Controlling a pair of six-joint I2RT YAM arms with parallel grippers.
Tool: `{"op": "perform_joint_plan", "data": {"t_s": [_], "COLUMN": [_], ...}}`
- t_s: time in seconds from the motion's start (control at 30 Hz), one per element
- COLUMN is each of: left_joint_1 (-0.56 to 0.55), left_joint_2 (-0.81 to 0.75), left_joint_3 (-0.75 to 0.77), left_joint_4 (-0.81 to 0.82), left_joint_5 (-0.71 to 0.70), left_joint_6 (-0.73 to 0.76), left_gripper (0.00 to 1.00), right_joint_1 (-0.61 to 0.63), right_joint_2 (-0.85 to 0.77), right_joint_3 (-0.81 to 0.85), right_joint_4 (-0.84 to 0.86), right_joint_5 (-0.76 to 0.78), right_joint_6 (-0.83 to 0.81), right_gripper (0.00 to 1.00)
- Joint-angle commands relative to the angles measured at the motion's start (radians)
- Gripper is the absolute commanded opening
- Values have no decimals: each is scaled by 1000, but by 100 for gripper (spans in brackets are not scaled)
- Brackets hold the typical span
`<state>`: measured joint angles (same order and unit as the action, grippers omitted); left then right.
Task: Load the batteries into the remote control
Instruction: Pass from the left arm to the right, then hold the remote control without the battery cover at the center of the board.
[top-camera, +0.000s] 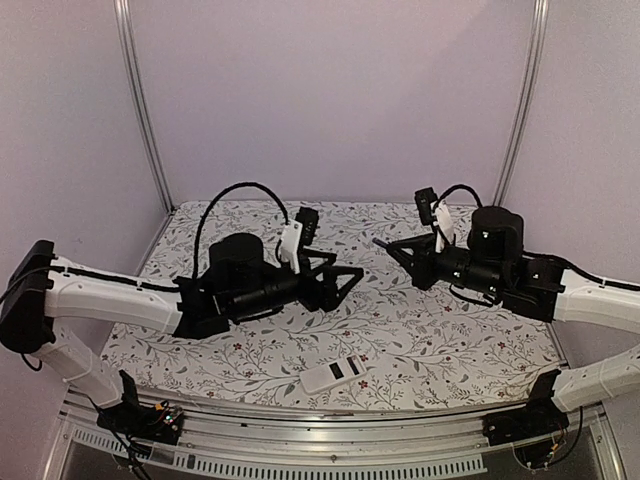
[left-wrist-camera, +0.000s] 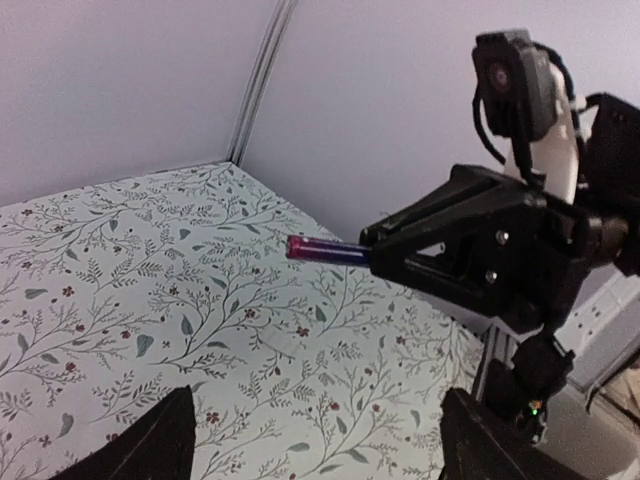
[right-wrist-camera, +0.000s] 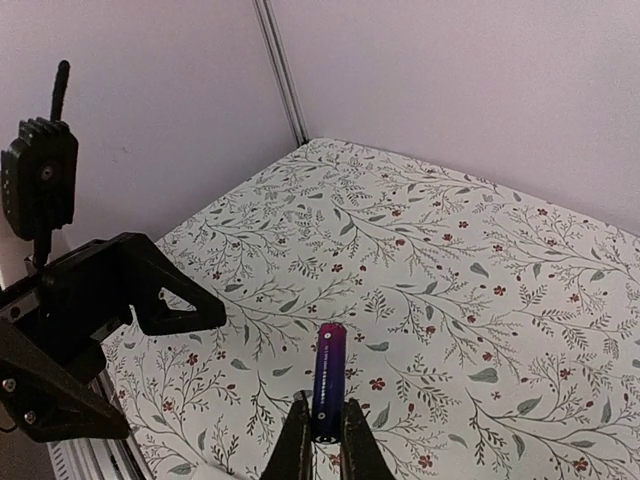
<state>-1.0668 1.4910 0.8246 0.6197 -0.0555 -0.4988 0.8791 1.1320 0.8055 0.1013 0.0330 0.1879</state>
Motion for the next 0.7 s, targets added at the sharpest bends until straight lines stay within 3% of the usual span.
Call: {"op": "perform_joint_plan", "data": {"t_s": [0.0, 0.1, 0.23, 0.47, 0.67], "left_joint_1": [-106, -126, -128, -128, -128], "left_joint_2": [47, 112, 159, 208, 261], "left_joint_3": [47, 75, 67, 33, 21], "left_joint_4": [-481, -677, -788, -815, -770], "left_joint_5": [-73, -25, 20, 13, 103], "left_joint_6": [402, 434, 469, 533, 519], "left_gripper": [86, 89, 92, 94, 93], "right_joint_1": [6, 6, 7, 8, 13], "right_joint_2": [-62, -78, -84, -79, -74], "right_joint_3": [-78, -111, -128, -151, -185], "right_joint_4": [-141, -156, -161, -152, -139], "right_joint_5": [18, 18, -2, -22, -54], "right_joint_6": [154, 190, 213, 224, 257], "right_gripper": [0, 0, 0, 0, 0]}}
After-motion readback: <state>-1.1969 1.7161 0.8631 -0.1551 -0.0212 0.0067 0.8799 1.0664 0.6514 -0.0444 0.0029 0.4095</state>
